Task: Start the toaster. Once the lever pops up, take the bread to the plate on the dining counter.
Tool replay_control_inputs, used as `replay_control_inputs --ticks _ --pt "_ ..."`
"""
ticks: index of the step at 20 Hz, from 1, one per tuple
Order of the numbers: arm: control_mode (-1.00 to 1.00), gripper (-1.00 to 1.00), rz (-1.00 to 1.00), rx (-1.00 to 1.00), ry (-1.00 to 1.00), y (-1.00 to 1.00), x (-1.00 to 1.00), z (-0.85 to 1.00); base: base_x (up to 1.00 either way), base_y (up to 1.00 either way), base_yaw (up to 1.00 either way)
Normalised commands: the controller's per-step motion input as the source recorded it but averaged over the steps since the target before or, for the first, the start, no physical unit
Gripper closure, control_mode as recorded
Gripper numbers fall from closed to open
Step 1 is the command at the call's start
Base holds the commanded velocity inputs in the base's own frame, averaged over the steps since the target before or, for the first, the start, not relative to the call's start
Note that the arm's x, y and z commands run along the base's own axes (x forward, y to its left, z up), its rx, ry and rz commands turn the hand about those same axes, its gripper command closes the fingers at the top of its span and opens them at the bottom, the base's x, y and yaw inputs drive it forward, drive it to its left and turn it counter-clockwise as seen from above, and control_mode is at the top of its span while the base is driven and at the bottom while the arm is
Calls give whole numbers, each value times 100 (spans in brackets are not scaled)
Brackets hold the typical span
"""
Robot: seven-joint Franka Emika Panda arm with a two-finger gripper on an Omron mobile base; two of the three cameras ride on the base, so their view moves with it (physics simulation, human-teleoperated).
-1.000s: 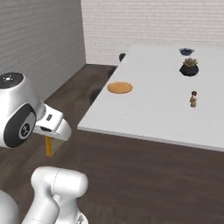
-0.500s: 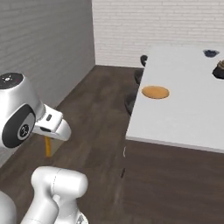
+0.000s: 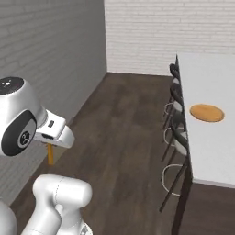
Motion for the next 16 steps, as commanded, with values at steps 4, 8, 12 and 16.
replay_control_inputs --ticks 4,8,12,16 --pt "100 100 0 0 0 0 0 0 88 82 -19" --pt "100 100 0 0 0 0 0 0 73 52 -38" --pt "100 100 0 0 0 0 0 0 60 31 -54" --pt "100 100 0 0 0 0 0 0 60 20 -66"
